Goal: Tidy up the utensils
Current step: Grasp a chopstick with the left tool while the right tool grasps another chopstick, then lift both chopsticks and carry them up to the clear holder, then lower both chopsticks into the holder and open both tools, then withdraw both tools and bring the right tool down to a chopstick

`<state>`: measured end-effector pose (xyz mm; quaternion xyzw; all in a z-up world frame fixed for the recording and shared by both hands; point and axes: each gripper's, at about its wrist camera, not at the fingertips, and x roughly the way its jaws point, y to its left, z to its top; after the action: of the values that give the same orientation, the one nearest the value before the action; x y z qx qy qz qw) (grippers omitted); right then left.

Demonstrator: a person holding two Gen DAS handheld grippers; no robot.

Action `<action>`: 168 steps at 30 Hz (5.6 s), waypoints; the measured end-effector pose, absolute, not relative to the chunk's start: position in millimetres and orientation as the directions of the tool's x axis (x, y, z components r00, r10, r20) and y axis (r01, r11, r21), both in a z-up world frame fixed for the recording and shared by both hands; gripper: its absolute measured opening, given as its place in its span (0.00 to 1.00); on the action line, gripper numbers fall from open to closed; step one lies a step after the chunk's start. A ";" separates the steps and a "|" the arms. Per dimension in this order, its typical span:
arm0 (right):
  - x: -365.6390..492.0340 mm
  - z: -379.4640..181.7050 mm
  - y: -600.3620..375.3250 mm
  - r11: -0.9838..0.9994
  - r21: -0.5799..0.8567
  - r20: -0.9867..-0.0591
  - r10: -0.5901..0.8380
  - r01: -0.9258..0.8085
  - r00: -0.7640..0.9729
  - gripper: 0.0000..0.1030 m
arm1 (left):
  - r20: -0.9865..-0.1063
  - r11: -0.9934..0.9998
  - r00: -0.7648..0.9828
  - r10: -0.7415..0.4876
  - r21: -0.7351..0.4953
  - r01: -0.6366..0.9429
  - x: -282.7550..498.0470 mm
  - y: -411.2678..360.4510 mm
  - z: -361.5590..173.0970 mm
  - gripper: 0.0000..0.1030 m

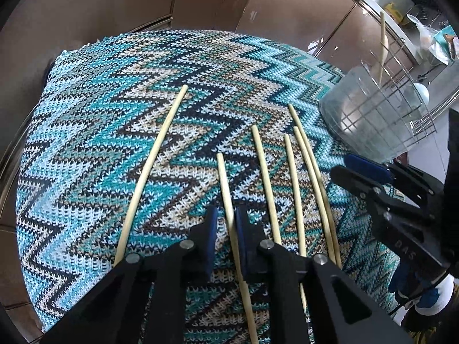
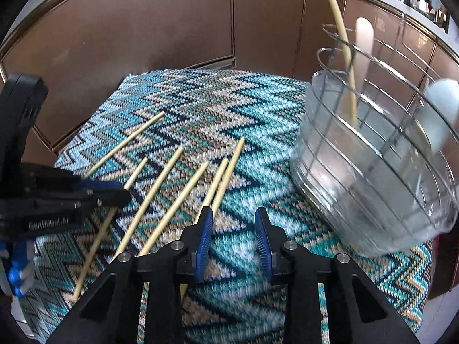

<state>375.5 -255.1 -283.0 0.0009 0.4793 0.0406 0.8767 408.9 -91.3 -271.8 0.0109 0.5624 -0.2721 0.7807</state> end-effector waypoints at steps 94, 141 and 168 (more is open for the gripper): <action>172.6 -84.7 -331.8 0.978 0.167 -0.321 0.170 -0.121 0.932 0.05 | -0.493 0.794 0.627 -0.603 -0.303 0.526 262.3 -109.3 -26.3 0.04; 295.9 -182.7 -387.4 0.993 0.077 -0.251 -0.067 0.088 0.966 0.09 | -0.358 0.831 0.751 -0.555 -0.276 0.483 417.8 -270.9 -127.1 0.06; 230.7 -156.6 -376.6 0.991 0.101 -0.290 -0.058 0.091 0.955 0.26 | -0.526 0.901 0.732 -0.433 -0.263 0.344 365.9 -120.2 -133.3 0.38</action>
<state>230.7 -376.6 -156.6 0.0567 0.1446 -0.0377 0.9871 365.9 -120.2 -133.3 -0.0742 0.3001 -0.2094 0.9277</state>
